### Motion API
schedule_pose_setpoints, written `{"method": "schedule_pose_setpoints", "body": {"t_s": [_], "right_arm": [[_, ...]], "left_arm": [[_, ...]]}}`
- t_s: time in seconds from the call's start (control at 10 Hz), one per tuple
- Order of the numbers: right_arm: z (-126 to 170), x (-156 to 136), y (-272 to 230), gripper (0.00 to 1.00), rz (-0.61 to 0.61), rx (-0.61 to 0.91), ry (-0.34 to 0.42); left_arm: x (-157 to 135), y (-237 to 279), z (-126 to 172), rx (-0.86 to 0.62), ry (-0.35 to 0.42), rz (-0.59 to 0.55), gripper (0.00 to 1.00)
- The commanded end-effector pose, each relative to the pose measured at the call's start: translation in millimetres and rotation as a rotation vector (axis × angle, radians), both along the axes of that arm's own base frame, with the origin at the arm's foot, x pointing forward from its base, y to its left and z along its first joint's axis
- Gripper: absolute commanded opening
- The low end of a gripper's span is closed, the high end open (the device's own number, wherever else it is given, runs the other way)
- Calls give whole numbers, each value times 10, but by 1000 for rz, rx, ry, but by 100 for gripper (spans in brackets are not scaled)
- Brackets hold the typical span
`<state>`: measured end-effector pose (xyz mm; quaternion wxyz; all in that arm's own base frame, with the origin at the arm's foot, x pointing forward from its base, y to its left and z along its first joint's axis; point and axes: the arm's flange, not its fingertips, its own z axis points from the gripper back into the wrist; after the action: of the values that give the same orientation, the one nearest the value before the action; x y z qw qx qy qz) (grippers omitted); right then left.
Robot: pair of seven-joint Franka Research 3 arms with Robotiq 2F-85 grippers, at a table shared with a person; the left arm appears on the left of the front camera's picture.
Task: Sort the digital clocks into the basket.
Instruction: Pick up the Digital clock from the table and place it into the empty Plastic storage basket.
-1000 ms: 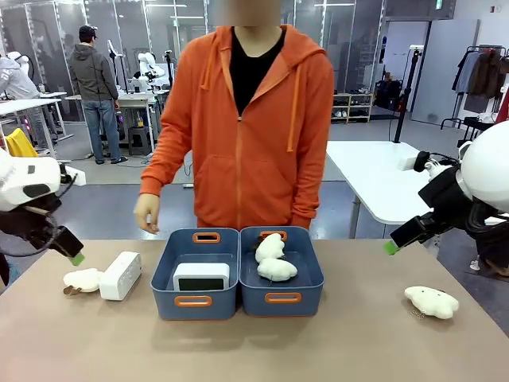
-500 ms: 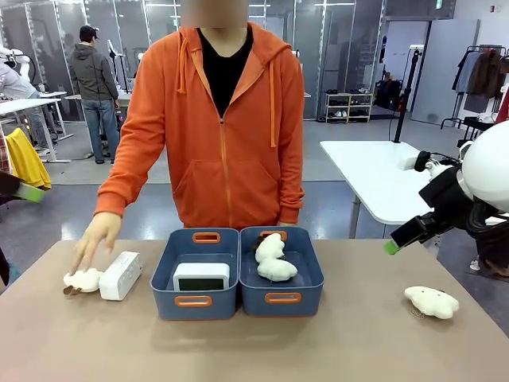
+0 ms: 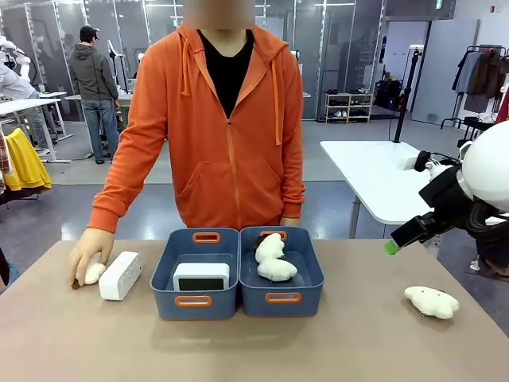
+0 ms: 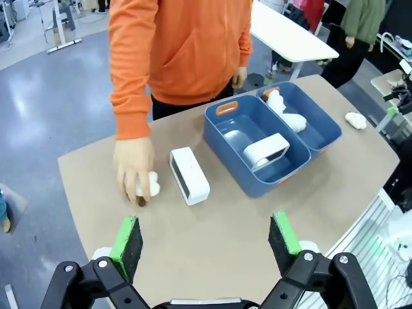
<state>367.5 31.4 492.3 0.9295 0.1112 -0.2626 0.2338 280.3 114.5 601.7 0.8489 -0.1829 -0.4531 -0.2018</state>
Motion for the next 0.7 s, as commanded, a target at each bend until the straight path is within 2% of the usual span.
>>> {"method": "schedule_pose_setpoints", "body": {"t_s": [0.0,0.2,0.3,0.4,0.6], "right_arm": [[-6,-10,14,100,-10,1,-2],[-6,-10,14,100,-10,1,-2],[-6,-10,14,100,-10,1,-2],[-6,-10,14,100,-10,1,-2],[-6,-10,14,100,-10,1,-2]], "left_arm": [[-22,-154,-214,21,17,-1,100],[140,-294,-295,83,71,46,100],[237,-400,-343,100,136,75,100],[343,-536,-407,127,173,42,100],[731,-1088,-796,172,271,46,100]]}}
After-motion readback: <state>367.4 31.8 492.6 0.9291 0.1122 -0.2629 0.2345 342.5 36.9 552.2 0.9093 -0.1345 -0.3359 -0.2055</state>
